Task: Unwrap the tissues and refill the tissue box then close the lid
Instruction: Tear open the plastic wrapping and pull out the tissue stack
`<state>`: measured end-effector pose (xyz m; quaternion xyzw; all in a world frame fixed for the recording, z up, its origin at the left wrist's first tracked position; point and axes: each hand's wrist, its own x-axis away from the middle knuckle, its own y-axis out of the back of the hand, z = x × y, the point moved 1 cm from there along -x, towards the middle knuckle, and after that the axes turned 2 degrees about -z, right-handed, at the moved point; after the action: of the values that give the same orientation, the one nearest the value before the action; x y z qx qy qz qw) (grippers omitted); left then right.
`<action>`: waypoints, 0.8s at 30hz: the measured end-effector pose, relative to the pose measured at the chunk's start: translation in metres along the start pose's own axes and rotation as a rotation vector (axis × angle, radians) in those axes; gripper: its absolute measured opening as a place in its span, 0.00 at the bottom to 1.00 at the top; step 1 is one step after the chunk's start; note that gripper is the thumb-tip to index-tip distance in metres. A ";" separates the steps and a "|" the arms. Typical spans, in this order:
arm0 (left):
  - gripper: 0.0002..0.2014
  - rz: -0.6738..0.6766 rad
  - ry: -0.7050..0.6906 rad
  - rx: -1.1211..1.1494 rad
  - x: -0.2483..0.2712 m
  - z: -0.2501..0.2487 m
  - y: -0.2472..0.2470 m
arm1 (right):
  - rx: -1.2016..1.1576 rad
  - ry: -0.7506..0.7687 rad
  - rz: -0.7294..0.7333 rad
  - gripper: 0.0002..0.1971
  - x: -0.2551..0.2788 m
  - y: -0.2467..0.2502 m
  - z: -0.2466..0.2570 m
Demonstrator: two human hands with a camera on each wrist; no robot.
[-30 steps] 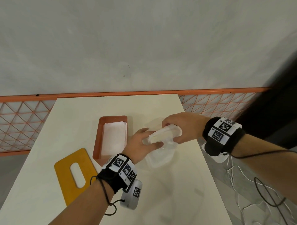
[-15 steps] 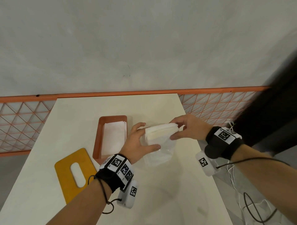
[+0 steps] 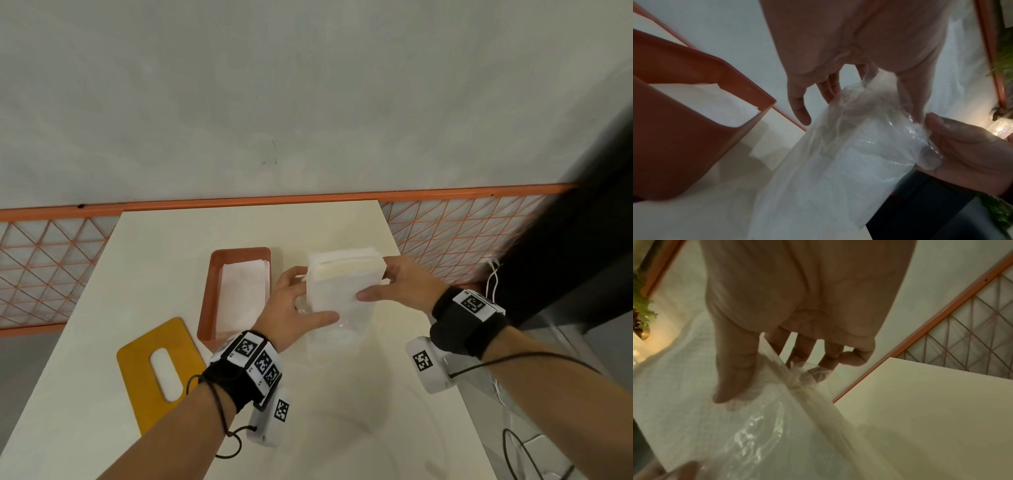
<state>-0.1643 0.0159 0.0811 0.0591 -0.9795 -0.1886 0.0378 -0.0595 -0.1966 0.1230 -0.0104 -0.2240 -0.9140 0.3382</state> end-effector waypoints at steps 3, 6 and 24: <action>0.21 -0.029 -0.006 0.058 -0.001 0.001 0.000 | 0.001 -0.015 0.006 0.20 0.002 -0.004 -0.004; 0.20 -0.028 -0.021 0.129 -0.005 0.001 -0.002 | 0.061 -0.021 0.011 0.23 0.000 -0.006 -0.007; 0.22 -0.023 0.030 0.240 -0.008 -0.004 -0.003 | -0.109 -0.027 -0.045 0.18 -0.005 -0.003 -0.004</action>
<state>-0.1558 0.0125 0.0829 0.0775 -0.9936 -0.0696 0.0431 -0.0570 -0.1935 0.1171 -0.0364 -0.1786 -0.9320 0.3134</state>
